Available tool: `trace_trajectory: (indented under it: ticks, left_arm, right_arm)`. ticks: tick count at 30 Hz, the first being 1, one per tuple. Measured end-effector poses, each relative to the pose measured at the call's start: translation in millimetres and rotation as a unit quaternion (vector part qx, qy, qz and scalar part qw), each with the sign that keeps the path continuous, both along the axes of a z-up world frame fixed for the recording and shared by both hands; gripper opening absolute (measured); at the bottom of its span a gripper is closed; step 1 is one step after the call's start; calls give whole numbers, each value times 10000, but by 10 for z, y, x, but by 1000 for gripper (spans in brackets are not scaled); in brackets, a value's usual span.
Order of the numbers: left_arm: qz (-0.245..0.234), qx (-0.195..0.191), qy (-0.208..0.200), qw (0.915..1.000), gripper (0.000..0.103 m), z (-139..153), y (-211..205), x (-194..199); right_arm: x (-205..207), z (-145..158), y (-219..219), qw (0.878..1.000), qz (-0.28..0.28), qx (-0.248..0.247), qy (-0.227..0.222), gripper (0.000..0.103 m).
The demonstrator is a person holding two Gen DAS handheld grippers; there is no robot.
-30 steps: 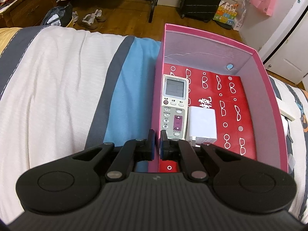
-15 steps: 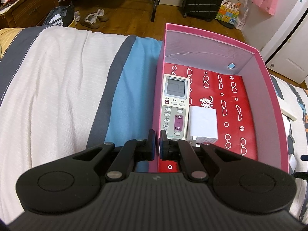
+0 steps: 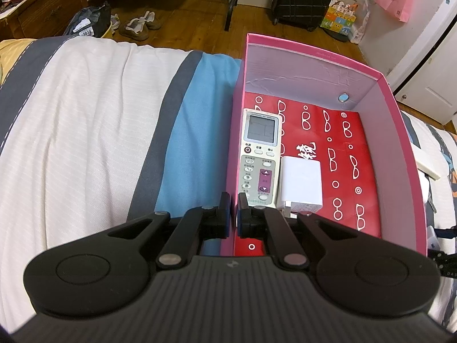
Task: Organize rigid objects
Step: 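Grasp the small white cube charger on the bed with the right gripper, then carry the cube charger into the pink box and open the right gripper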
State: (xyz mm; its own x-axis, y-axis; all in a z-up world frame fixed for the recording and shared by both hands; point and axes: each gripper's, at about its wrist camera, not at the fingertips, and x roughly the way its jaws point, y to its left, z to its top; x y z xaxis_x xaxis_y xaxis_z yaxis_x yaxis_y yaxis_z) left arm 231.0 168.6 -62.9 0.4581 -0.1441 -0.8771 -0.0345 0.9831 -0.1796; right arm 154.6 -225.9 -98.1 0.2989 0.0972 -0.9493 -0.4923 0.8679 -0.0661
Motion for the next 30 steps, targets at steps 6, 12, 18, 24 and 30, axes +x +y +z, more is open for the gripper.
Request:
trace_trajectory:
  ticks: [6, 12, 18, 24, 30]
  left_arm:
    - [-37, 32, -4, 10000, 4, 5, 3, 0]
    - [-30, 61, -91, 9999, 3, 10, -12, -14]
    - [-20, 85, -115, 9999, 3, 14, -29, -30]
    - [9, -69, -77, 9999, 4, 15, 26, -26]
    - [-101, -54, -79, 9999, 4, 9, 31, -22]
  right_arm:
    - [-97, 18, 76, 9993, -124, -167, -312, 51]
    - [-144, 249, 130, 9976, -246, 17, -648, 51]
    - [-163, 710, 281, 9940, -69, 327, -1039, 51]
    - [-211, 1127, 541, 9893, 82, 506, -1367, 51]
    - [-226, 1412, 847, 9868, 427, 734, -1378, 51]
